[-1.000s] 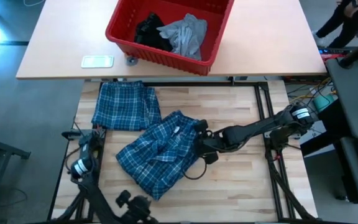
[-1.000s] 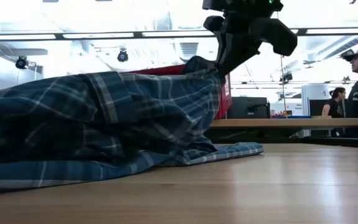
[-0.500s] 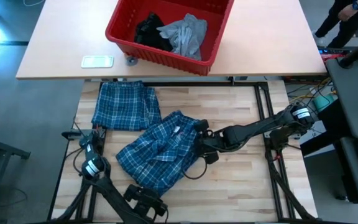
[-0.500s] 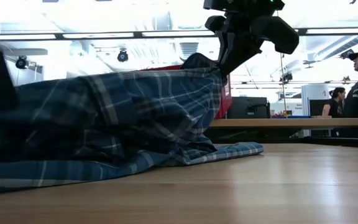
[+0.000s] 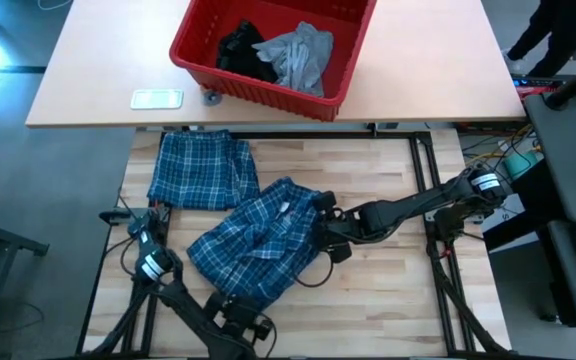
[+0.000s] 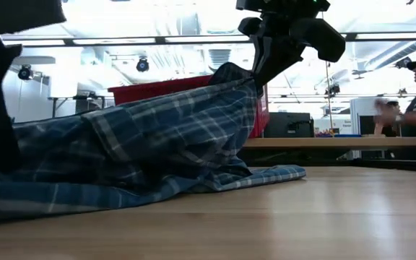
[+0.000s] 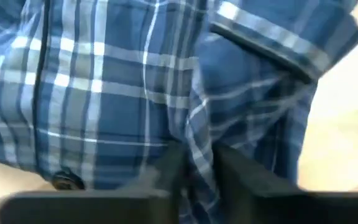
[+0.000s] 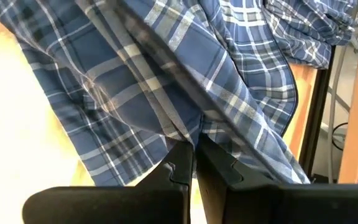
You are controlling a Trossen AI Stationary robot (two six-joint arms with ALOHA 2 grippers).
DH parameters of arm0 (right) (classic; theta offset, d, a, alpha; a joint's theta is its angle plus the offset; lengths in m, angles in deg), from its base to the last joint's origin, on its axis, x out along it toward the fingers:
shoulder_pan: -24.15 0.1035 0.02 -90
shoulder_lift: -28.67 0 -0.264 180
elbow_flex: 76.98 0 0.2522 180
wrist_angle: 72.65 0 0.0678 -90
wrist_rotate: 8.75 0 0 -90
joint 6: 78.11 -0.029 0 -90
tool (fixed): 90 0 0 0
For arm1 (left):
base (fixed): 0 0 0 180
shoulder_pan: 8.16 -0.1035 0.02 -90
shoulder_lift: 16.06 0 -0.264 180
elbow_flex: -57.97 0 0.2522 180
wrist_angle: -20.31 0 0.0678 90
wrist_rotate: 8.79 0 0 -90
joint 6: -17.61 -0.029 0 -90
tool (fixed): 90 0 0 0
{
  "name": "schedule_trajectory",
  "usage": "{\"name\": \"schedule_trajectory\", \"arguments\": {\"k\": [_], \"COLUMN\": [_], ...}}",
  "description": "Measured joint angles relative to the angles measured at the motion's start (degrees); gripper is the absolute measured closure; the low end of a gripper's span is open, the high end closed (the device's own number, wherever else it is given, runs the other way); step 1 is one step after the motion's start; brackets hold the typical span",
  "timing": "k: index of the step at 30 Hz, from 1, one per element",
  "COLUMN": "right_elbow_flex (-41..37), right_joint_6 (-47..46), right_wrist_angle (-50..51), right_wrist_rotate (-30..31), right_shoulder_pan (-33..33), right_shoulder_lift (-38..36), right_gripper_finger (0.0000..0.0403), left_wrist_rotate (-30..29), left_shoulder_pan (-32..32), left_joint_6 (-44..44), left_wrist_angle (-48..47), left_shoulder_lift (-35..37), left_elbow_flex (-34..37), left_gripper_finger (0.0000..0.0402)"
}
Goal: Fold Laundry from Bin
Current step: Fold the blue patterned long sleeve shirt
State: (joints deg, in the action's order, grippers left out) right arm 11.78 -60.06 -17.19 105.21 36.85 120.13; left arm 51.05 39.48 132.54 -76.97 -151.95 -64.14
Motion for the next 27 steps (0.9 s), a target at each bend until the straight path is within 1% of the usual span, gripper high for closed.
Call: {"name": "schedule_trajectory", "arguments": {"k": [1, 2, 3, 6, 9, 13, 16, 19, 21, 23, 25, 27], "right_elbow_flex": [0.00, 0.00, 0.00, 0.40, 1.96, 1.23, -0.85, -1.31, -1.31, -1.31, -1.15, -0.11], "right_joint_6": [0.07, 0.26, 0.60, 0.87, -1.17, -5.26, -8.46, -9.71, -10.73, -12.02, -13.71, -14.04], "right_wrist_angle": [0.04, 0.06, 0.11, 1.72, 3.59, 2.56, -0.61, -0.88, -0.20, 1.32, 4.54, 7.53], "right_wrist_rotate": [0.01, 0.00, -0.02, -0.06, -0.83, -9.42, -10.13, -10.62, -12.55, -14.30, -15.08, -15.00], "right_shoulder_pan": [-0.02, 0.01, 0.01, 0.03, 0.01, 0.01, 0.03, -0.02, -0.02, -0.02, 0.01, 0.01], "right_shoulder_lift": [-0.18, -0.30, -0.62, -1.77, -2.20, -1.19, 2.64, 7.33, 9.67, 11.23, 11.21, 9.24], "right_gripper_finger": [0.0394, 0.0394, 0.0394, 0.0394, 0.0394, 0.0394, 0.0394, 0.0392, 0.0380, 0.0355, 0.0321, 0.0286], "left_wrist_rotate": [0.73, 1.47, 2.30, 4.75, 5.44, 8.21, 10.52, 11.05, 11.19, 11.37, 11.37, 10.23], "left_shoulder_pan": [-0.09, -0.13, -0.13, 0.27, 2.01, 4.17, 5.49, 6.49, 6.97, 7.29, 7.47, 7.72], "left_joint_6": [-1.95, -3.75, -5.84, -11.48, -16.08, -20.85, -20.83, -18.49, -18.75, -18.86, -18.35, -16.16], "left_wrist_angle": [-0.16, -0.51, -1.21, -4.87, -6.52, -6.53, -6.45, -4.82, -2.11, 0.06, -0.36, -3.52], "left_shoulder_lift": [0.10, 0.20, 0.47, 2.90, 6.23, 10.01, 11.11, 11.12, 11.13, 11.13, 11.13, 11.25], "left_elbow_flex": [-0.01, -0.01, 0.01, 0.01, 0.04, 0.05, 0.02, -1.01, -2.19, -3.99, -6.84, -10.30], "left_gripper_finger": [0.0367, 0.0383, 0.0388, 0.0394, 0.0400, 0.0401, 0.0401, 0.0399, 0.0391, 0.0378, 0.0360, 0.0337]}}
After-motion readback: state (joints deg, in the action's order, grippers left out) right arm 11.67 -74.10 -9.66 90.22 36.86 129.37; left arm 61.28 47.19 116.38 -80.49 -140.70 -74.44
